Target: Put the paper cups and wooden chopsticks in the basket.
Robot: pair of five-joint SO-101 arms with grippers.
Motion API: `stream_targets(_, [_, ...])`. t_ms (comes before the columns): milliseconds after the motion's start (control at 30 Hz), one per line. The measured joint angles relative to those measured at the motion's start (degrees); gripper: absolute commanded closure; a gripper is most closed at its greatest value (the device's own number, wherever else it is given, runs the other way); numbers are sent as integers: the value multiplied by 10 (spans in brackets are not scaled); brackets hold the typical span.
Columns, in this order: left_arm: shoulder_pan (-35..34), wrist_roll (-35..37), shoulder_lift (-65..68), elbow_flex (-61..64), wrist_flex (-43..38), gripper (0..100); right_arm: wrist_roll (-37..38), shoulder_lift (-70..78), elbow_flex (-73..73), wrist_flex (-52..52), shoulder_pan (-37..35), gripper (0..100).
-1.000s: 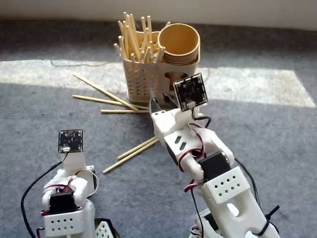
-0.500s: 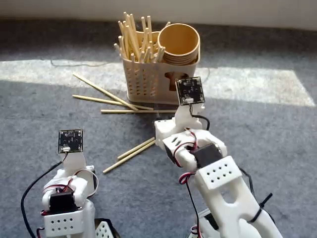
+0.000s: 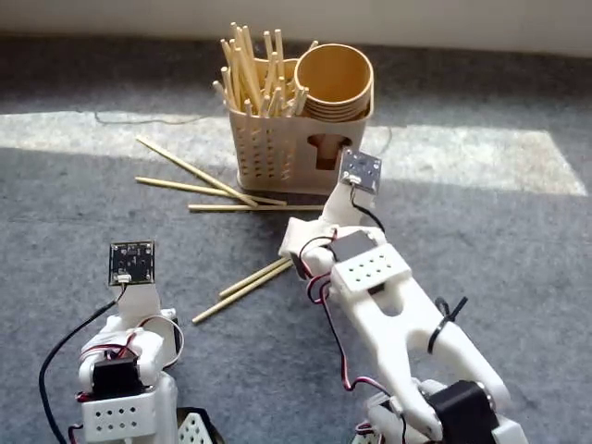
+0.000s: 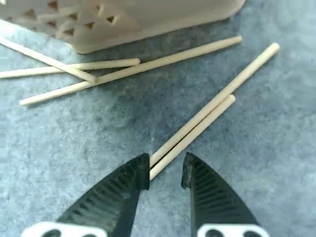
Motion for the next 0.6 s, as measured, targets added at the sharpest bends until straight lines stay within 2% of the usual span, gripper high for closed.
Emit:
stream_targets(200, [0,0,0,0,0,993,-50,71,-33,0,29,879])
stream_targets(367, [0,0,0,0,0,993,-55,122,-66,0,68,879])
stream_targets(600, [0,0,0,0,0,993,-55,192,-106,0,69,879])
